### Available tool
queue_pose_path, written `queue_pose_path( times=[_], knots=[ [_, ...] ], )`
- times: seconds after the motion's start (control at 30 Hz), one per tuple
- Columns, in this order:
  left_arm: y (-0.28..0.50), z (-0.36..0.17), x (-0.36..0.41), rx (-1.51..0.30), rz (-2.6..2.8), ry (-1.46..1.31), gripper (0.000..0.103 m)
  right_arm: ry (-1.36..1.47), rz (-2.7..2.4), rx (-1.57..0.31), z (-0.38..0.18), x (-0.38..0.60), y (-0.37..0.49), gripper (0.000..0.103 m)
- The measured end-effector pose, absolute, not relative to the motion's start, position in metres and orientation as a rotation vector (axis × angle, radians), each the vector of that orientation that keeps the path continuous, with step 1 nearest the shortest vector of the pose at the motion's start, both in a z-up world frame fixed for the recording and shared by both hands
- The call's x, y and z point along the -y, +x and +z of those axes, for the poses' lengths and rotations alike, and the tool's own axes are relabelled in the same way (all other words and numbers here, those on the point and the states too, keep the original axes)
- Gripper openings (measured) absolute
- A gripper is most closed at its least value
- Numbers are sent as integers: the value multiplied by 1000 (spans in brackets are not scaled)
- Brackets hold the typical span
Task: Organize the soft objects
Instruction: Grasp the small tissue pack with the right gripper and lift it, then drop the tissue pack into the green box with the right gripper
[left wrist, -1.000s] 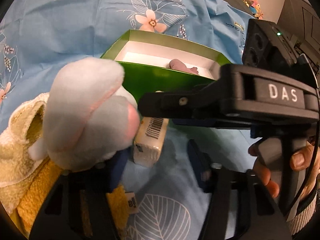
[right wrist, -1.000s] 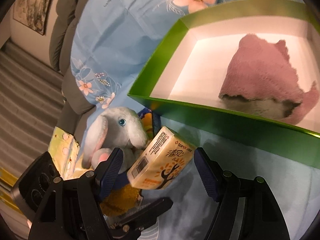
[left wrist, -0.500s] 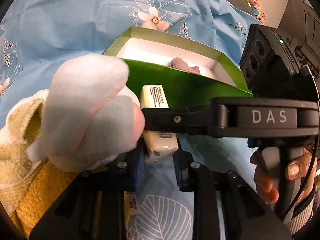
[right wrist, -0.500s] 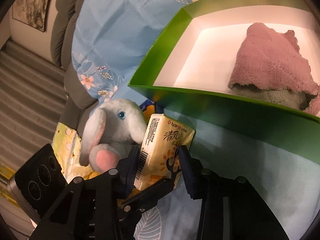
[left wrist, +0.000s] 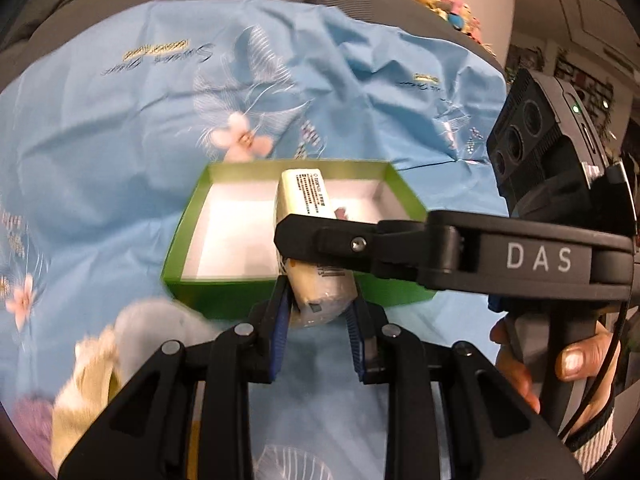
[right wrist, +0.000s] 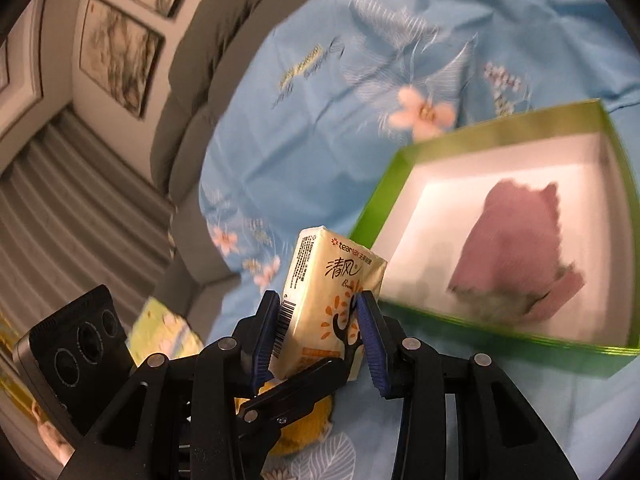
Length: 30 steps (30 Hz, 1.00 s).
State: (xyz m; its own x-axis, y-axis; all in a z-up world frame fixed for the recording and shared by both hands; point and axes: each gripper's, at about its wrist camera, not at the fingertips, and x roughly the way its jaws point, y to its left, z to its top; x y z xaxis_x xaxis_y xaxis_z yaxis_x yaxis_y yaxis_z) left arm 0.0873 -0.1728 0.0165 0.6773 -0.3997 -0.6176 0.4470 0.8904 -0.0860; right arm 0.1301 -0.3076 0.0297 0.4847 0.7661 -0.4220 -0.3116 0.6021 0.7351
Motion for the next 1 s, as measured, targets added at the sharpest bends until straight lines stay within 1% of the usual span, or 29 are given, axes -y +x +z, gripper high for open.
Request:
queue_pose_path(
  times=[0.23, 0.33, 0.37, 0.4, 0.43, 0.47, 0.5, 0.63, 0.73, 0.87, 0.93, 1.0],
  knots=[
    [126, 21, 214, -692, -546, 135, 26, 694, 591, -743, 29, 351, 145, 42],
    [145, 15, 227, -728, -544, 137, 31, 690, 515, -735, 23, 362, 150, 43],
    [151, 13, 229, -741, -521, 143, 44, 699, 493, -746, 20, 366, 152, 49],
    [153, 12, 229, -749, -504, 145, 67, 707, 472, -759, 17, 367, 154, 54],
    [156, 11, 229, -754, -484, 142, 77, 709, 446, -768, 13, 369, 156, 56],
    [158, 9, 226, -756, -465, 132, 83, 707, 421, -773, 11, 372, 156, 59],
    [159, 9, 221, -756, -455, 114, 83, 707, 397, -773, 10, 374, 156, 62],
    [153, 7, 205, -771, -419, 65, 84, 704, 386, -740, 13, 382, 150, 63],
    [141, 9, 190, -772, -396, 30, 86, 684, 375, -716, 16, 384, 142, 63],
    [120, 18, 165, -762, -375, -28, 100, 682, 386, -677, 21, 383, 130, 64],
    [111, 24, 148, -756, -365, -67, 102, 664, 398, -659, 25, 378, 125, 64],
    [101, 30, 128, -748, -345, -111, 102, 641, 417, -647, 29, 371, 119, 68]
  ],
)
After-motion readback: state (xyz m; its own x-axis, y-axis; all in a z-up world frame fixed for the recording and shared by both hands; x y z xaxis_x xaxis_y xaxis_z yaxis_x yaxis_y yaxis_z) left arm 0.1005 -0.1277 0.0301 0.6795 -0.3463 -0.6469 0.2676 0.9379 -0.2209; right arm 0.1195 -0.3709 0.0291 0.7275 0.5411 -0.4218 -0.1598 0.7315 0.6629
